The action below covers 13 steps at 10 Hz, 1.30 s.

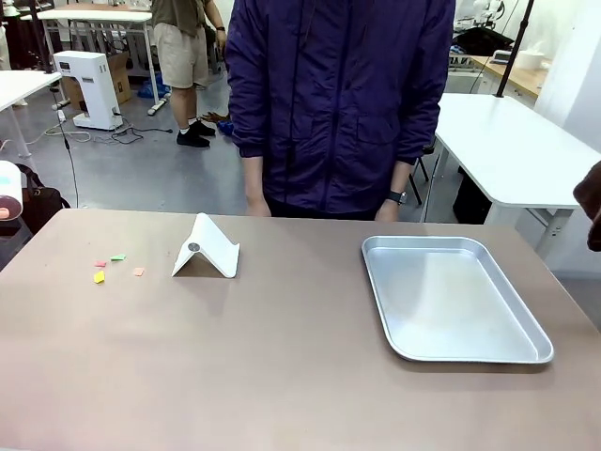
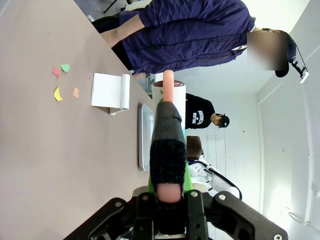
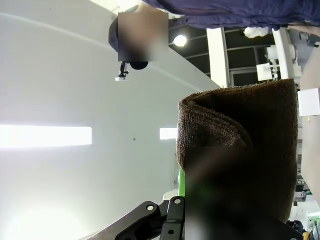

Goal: Clean the surface of the table.
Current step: If a person points to the right, clean the right side of the table with your right hand, and if they point to the left, clean the left side with your left hand, then clean the area not pointed to by the person.

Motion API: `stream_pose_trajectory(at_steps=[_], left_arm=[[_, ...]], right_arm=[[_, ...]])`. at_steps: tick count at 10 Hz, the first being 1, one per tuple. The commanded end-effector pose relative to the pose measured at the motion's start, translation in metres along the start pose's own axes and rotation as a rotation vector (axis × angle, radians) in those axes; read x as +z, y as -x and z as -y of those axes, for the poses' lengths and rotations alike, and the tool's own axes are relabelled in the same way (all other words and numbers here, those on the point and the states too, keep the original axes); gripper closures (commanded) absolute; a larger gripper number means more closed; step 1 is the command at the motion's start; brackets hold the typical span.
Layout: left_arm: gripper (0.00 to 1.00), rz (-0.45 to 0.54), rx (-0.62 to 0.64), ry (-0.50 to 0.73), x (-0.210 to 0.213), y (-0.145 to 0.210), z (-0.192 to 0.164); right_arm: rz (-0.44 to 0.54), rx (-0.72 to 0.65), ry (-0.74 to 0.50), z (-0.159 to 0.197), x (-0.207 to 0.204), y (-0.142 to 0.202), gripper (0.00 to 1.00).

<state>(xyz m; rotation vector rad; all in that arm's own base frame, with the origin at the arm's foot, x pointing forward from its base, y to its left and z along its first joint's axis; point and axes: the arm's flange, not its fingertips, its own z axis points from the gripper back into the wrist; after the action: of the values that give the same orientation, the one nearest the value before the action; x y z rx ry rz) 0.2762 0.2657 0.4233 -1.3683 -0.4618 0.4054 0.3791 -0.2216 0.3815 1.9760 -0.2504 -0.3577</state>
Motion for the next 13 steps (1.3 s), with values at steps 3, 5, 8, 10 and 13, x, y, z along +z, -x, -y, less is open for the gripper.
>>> stream_pose_trajectory(at_steps=[3,5,8,10,13], left_arm=[[1.00,-0.006,-0.005,-0.004,0.0010,0.0020,0.0021],[1.00,-0.006,-0.005,-0.004,0.0010,0.0020,0.0021],[1.00,-0.006,-0.005,-0.004,0.0010,0.0020,0.0021],[1.00,-0.006,-0.005,-0.004,0.0010,0.0020,0.0021],[1.00,-0.006,-0.005,-0.004,0.0010,0.0020,0.0021]], right_arm=[[-0.006,-0.001,-0.012,-0.0075,-0.0013,0.0009,0.92],[-0.006,-0.001,-0.012,-0.0075,-0.0013,0.0009,0.92],[-0.006,-0.001,-0.012,-0.0075,-0.0013,0.0009,0.92],[-0.006,-0.001,-0.012,-0.0075,-0.0013,0.0009,0.92],[-0.006,-0.001,-0.012,-0.0075,-0.0013,0.0009,0.92]])
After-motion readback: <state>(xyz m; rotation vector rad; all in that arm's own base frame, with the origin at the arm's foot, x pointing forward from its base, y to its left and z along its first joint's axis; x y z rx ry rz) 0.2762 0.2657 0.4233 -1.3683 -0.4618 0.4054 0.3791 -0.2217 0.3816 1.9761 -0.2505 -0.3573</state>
